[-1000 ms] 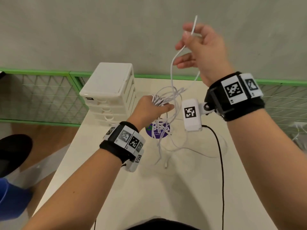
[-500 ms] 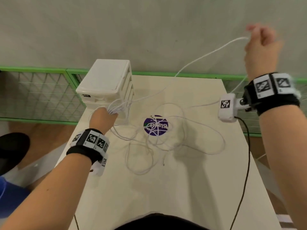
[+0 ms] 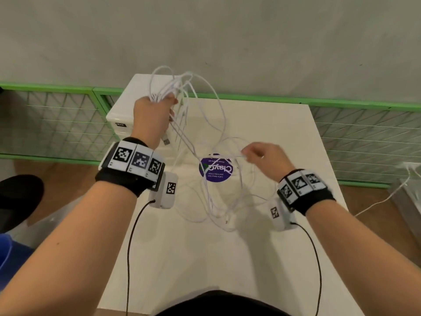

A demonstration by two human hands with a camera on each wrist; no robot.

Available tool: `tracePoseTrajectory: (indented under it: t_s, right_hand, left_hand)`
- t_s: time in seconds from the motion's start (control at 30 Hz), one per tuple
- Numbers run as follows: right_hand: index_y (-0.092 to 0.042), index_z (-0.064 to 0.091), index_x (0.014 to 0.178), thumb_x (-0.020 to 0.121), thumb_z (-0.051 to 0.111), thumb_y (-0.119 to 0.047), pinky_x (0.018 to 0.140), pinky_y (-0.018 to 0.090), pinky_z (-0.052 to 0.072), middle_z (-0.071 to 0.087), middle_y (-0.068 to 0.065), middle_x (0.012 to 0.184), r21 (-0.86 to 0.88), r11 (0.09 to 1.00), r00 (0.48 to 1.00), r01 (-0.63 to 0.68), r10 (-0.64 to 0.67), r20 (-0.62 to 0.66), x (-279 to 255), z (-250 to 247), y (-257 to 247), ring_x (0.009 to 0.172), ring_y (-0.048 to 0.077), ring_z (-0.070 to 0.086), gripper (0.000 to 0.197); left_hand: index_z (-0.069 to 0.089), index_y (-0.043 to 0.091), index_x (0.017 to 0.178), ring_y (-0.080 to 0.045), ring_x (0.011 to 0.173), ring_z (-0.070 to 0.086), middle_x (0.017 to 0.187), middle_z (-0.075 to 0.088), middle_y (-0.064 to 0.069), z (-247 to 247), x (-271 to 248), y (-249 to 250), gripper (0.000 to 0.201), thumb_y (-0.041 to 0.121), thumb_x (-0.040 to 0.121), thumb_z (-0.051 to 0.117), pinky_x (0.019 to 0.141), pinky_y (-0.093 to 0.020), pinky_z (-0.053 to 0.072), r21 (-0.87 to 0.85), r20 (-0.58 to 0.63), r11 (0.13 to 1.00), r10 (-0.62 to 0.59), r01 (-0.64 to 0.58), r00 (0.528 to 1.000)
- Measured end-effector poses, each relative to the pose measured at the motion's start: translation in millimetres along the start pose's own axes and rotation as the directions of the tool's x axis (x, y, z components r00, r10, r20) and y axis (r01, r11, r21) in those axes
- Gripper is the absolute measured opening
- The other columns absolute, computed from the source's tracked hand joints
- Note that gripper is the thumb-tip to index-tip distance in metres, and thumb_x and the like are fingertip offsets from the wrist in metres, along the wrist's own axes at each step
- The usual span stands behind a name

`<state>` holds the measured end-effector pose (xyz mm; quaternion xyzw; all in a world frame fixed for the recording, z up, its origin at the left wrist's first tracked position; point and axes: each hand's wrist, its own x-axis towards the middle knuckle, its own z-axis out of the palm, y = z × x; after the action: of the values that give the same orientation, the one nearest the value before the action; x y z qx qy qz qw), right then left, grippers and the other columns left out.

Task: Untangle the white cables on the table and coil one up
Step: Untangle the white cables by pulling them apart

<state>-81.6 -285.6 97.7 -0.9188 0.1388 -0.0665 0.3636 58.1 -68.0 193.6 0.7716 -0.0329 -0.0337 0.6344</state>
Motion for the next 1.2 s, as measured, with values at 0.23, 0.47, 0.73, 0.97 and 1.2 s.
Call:
tracePoseTrajectory:
  t_s: [0.23, 0.47, 0.73, 0.97, 1.2]
  right_hand:
    - [-0.028, 0.045, 0.13, 0.084, 0.064, -0.044, 0.097, 0.028, 0.038, 0.056, -0.003, 0.126, -0.207, 0.971, 0.868, -0.121, 0.205, 0.452, -40, 62, 31, 0.115, 0.018, 0.052, 0.053]
    - [-0.034, 0.05, 0.131, 0.086, 0.06, -0.042, 0.108, 0.033, 0.028, 0.038, -0.005, 0.143, -0.483, 0.876, 0.855, 0.001, 0.25, 0.455, -51, 70, 75, 0.129, 0.017, 0.039, 0.046]
    - [-0.023, 0.032, 0.142, 0.091, 0.054, -0.021, 0.105, 0.037, 0.034, 0.04, 0.002, 0.141, -0.534, 0.844, 0.862, 0.048, 0.235, 0.449, -36, 89, 62, 0.128, 0.023, 0.038, 0.056]
    - [-0.026, 0.064, 0.101, 0.088, 0.054, -0.023, 0.089, 0.031, 0.038, 0.062, -0.001, 0.109, -0.722, 0.687, 0.765, -0.086, 0.51, 0.394, -40, 62, 78, 0.106, 0.022, 0.057, 0.016]
    - [-0.019, 0.059, 0.118, 0.09, 0.05, -0.011, 0.09, 0.03, 0.045, 0.059, 0.008, 0.121, -0.231, 0.951, 0.977, -0.207, 0.214, 0.003, 12, 18, 40, 0.101, 0.022, 0.058, 0.031]
  left_hand:
    - [0.066, 0.009, 0.093, -0.006, 0.039, 0.04, 0.057, 0.053, 0.004, -3, 10, 35, 0.014, 0.021, 0.092, 0.06, 0.04, -0.019, 0.033, -0.163, -0.05, 0.98, 0.111, -0.117, 0.993]
    - [0.061, 0.016, 0.084, -0.006, 0.04, 0.04, 0.059, 0.054, 0.005, -13, 23, 54, 0.01, 0.02, 0.094, 0.059, 0.042, -0.02, 0.033, -0.179, -0.089, 0.968, 0.16, -0.174, 0.983]
    - [0.065, 0.003, 0.101, -0.006, 0.039, 0.042, 0.055, 0.053, 0.006, -15, 34, 66, 0.02, 0.02, 0.092, 0.059, 0.042, -0.021, 0.037, -0.136, -0.121, 0.963, 0.217, -0.233, 0.969]
    - [0.067, 0.006, 0.1, -0.005, 0.038, 0.043, 0.053, 0.051, 0.007, -28, 41, 56, 0.019, 0.021, 0.09, 0.061, 0.042, -0.02, 0.036, -0.059, -0.073, 0.976, 0.207, -0.211, 0.976]
    - [0.069, 0.019, 0.087, -0.011, 0.04, 0.04, 0.047, 0.048, 0.009, -30, 27, 59, 0.015, 0.03, 0.093, 0.061, 0.042, -0.027, 0.04, -0.106, 0.171, 0.967, 0.248, -0.233, 0.953]
